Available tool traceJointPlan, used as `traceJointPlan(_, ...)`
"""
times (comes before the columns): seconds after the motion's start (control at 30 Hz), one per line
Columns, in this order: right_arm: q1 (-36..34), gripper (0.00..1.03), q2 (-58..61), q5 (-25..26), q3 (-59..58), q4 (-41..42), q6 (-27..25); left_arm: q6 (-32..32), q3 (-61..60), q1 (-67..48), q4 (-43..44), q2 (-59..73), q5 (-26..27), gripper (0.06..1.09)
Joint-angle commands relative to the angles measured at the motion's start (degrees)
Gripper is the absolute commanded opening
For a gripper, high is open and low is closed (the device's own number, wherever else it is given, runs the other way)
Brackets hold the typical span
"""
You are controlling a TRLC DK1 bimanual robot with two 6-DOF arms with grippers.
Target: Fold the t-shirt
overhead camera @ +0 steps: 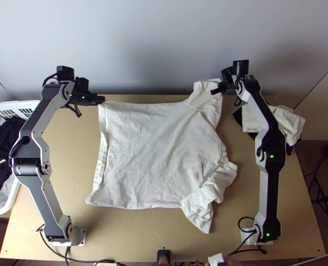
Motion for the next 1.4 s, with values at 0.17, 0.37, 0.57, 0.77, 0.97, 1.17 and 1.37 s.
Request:
traceJointPlan(0.17, 2.3, 0.03, 0.8, 2.1, -0.7, 6.1, -1.1, 0.4, -0.9, 0.4, -1.2, -3.1, -0.1, 0.09)
traceJointPlan(0.37, 2.4, 0.03, -0.1, 2.1, -3.1, 6.0, 1.8, 0.7, -1.3, 1.1, -0.7, -3.3, -0.4, 0.09)
traceJointPlan(0.57, 1.6, 0.03, -6.4, 1.3, -6.5, 5.0, 4.2, 1.4, -1.0, 0.6, 0.6, -3.6, -0.4, 0.09)
traceJointPlan(0.77, 1.6, 0.03, -14.2, -0.5, -15.2, 5.2, 4.4, 1.5, -9.3, -0.9, 8.8, -8.8, -0.4, 0.09)
traceJointPlan(0.97, 2.1, 0.03, -19.2, -1.2, -24.2, 7.6, 4.4, 1.5, -18.0, -1.7, 15.2, -12.3, -0.9, 0.09)
traceJointPlan(1.17, 3.4, 0.03, -24.2, -1.2, -32.5, 10.4, 4.4, 2.9, -24.9, -1.4, 19.3, -15.5, -1.7, 0.09)
traceJointPlan(1.37, 4.0, 0.03, -30.2, -1.7, -39.0, 10.8, 5.4, 3.8, -28.8, -0.4, 20.8, -17.2, -1.7, 0.09)
